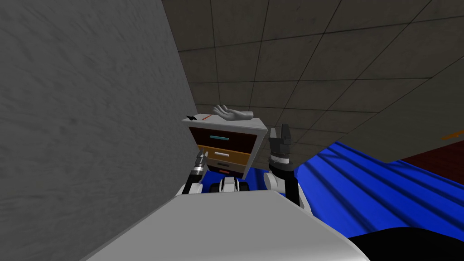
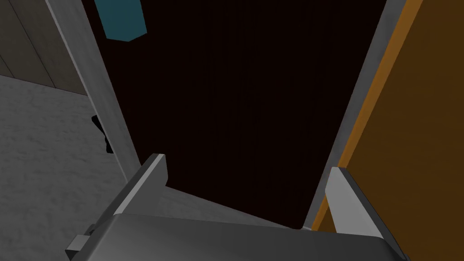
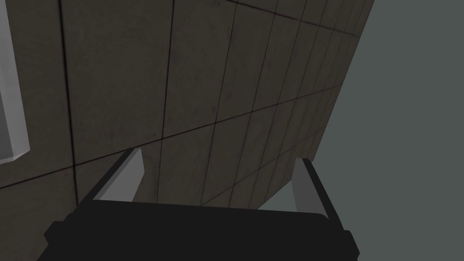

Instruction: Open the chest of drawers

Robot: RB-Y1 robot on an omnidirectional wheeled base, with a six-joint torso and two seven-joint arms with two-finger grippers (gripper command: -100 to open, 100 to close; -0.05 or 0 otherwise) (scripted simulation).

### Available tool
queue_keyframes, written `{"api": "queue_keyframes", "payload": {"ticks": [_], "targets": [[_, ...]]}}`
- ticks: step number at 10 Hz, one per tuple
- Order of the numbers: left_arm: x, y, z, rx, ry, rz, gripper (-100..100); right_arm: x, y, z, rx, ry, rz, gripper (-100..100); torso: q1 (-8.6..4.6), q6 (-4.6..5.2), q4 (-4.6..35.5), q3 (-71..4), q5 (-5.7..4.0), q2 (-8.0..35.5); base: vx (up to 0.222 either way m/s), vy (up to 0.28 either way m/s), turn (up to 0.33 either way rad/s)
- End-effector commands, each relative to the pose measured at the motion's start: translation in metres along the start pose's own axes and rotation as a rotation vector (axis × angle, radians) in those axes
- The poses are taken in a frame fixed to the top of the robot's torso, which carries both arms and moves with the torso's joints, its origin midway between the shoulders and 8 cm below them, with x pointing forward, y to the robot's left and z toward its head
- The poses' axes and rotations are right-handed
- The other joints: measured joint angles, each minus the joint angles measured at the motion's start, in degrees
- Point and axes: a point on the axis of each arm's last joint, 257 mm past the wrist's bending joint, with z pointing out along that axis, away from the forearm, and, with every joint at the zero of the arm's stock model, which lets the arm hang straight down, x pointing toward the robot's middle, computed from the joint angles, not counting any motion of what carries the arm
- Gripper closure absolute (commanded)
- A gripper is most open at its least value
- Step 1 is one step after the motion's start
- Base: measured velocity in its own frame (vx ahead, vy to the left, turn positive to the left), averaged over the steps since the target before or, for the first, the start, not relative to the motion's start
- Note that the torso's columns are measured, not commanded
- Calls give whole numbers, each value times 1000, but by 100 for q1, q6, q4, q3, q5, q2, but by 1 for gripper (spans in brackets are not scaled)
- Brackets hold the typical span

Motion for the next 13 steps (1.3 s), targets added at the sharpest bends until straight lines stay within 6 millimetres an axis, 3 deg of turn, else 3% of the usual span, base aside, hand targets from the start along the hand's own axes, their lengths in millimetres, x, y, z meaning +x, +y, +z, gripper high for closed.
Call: {"api": "queue_keyframes", "payload": {"ticks": [1, 12, 13], "targets": [[4, 24, -6, -37, 7, -8, -100, 0, 0, 0, 0, 0, 0, 0, 0, 0, 0, 0, 0, 0, 13, 12, -51], [24, 103, -29, -173, 34, -41, -100, 0, 0, 0, 0, 0, 0, 0, -2, 1, 1, 1, 0, 1, 8, 9, -39], [24, 103, -29, -173, 34, -41, -100, 0, 0, 0, 0, 0, 0, 0, -2, 0, 0, 1, -1, 1, 7, 7, -21]]}}
